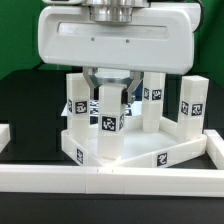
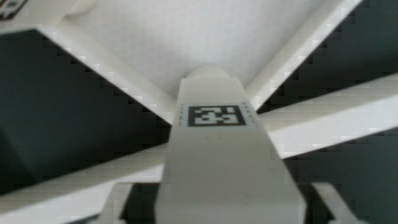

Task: Assemble desk

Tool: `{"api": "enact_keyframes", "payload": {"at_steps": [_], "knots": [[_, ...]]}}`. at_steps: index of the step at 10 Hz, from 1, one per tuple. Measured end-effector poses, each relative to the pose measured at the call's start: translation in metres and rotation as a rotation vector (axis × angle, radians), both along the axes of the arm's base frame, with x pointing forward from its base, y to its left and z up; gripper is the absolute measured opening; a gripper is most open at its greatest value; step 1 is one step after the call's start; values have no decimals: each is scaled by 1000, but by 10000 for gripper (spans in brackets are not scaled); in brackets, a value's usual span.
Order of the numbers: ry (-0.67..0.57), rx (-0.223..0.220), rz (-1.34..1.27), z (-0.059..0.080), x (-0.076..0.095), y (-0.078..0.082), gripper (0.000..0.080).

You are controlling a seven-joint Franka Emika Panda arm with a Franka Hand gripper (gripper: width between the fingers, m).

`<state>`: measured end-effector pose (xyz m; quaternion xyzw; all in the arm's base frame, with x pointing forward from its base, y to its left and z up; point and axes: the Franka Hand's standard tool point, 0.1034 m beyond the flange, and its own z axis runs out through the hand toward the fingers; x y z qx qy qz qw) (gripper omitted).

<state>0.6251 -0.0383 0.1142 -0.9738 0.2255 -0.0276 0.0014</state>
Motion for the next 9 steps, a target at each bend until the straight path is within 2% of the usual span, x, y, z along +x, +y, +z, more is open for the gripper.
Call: {"api": "enact_keyframes", "payload": {"at_steps": [2, 5, 9], "knots": [[-1, 6, -103, 0, 0, 0, 288], [-2, 41, -491, -1, -1, 2, 289], [2, 84, -885, -2, -2, 6, 289]]}}
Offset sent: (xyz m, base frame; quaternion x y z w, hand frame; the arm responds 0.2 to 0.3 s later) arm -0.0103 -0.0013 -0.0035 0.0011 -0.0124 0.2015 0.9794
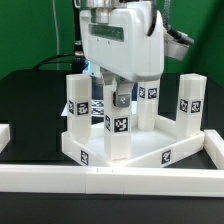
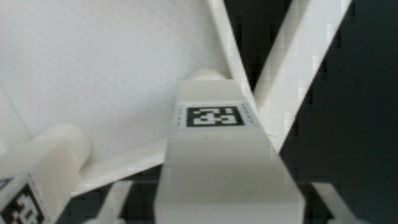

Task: Assemble desk

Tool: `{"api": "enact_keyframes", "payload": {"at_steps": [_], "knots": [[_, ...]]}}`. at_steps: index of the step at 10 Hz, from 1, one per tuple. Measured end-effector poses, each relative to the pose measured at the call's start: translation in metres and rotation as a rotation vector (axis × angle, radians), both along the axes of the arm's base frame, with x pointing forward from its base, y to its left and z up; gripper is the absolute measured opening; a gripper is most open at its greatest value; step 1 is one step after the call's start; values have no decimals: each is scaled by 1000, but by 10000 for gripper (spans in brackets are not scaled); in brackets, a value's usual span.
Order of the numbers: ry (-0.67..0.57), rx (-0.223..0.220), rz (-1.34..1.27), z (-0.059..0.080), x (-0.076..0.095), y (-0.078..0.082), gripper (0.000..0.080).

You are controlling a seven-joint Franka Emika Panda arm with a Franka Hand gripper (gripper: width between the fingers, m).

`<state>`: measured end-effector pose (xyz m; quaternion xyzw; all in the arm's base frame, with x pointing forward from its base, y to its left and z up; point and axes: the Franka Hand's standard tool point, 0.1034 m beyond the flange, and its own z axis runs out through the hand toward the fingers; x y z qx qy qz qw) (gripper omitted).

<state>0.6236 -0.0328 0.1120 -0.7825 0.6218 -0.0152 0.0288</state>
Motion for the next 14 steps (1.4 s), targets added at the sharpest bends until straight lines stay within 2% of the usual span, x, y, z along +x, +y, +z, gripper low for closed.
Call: {"api": "enact_keyframes", "payload": {"at_steps": [2, 5, 6, 7, 8, 9, 10, 11, 14], "knots": [[14, 27, -207, 0, 0, 3, 289], [19, 44, -368, 0, 1, 5, 290], [19, 44, -367, 0, 1, 5, 367], [17, 42, -333, 0, 1, 5, 367], [17, 42, -326, 0, 1, 6, 567], [15, 38, -274, 0, 1, 6, 567], [13, 33, -180, -1, 0, 6, 632], [10, 28, -92, -1, 0, 8, 646], [-3, 3, 201, -1, 2, 14, 649]]}}
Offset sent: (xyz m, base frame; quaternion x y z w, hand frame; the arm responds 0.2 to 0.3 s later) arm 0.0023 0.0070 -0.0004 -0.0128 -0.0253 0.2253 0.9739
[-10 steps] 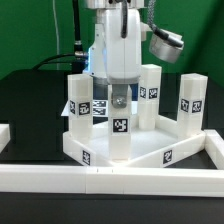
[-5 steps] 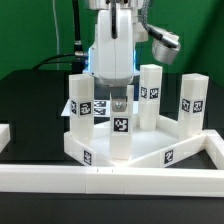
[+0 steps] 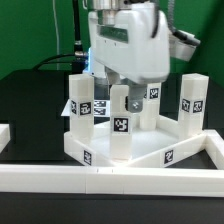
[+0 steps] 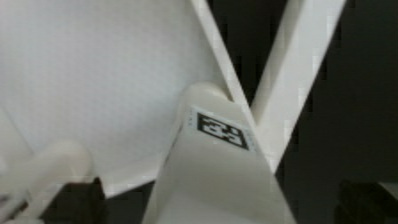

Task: Assemble desk

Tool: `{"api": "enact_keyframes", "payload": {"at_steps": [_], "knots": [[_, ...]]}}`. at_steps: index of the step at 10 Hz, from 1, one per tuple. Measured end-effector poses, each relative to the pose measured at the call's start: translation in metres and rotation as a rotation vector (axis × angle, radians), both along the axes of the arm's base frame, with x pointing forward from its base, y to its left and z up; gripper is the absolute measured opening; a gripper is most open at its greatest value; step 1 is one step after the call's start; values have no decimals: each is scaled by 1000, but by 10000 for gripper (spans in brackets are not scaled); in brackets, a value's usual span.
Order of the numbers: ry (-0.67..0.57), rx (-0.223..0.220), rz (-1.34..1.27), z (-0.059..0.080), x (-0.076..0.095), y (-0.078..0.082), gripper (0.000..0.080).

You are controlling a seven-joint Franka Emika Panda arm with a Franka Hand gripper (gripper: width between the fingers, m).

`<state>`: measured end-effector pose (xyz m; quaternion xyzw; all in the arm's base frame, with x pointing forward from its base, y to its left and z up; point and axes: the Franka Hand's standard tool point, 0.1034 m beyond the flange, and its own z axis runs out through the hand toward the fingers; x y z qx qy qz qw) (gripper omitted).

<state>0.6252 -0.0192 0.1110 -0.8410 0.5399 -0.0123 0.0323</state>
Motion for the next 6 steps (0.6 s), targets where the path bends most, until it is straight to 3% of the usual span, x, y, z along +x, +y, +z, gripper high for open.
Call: {"api": "enact_keyframes", "payload": {"at_steps": [6], "knots": [[-24, -44, 550, 0, 1, 0, 649]]}}
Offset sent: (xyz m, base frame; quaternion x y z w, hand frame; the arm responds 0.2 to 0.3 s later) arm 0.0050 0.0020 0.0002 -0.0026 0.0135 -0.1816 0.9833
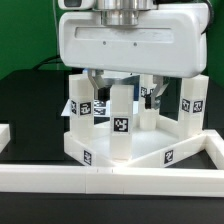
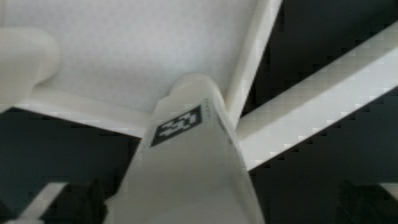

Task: Assemble desk

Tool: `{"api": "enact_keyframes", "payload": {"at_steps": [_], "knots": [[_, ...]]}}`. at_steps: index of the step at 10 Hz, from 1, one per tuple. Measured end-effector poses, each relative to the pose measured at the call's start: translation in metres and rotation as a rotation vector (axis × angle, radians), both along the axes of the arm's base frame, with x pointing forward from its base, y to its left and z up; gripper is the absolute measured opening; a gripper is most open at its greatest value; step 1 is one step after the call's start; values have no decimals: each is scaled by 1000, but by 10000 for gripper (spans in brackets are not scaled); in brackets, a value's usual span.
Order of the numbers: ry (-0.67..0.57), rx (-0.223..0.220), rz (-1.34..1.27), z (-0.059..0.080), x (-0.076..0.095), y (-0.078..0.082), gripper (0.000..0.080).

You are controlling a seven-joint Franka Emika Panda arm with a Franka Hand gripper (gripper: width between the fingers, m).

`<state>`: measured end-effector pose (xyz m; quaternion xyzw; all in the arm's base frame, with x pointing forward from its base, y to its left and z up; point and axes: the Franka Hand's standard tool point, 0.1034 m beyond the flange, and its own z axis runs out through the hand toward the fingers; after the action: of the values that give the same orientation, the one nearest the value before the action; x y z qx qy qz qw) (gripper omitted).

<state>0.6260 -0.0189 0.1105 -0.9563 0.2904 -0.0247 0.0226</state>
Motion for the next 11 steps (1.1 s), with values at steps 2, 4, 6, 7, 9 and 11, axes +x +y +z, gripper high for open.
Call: {"api": "enact_keyframes", "payload": {"at_steps": [2, 4, 6, 7, 9, 11], "knots": [[-1, -14, 134, 0, 0, -1, 649], [-3, -29, 295, 0, 0, -4, 649], [-4, -29, 301, 0, 0, -4, 521], [-3, -29, 301, 0, 0, -4, 521], [-3, -28, 281, 0, 0, -4, 288], [-3, -27, 265, 0, 0, -4, 288]]}}
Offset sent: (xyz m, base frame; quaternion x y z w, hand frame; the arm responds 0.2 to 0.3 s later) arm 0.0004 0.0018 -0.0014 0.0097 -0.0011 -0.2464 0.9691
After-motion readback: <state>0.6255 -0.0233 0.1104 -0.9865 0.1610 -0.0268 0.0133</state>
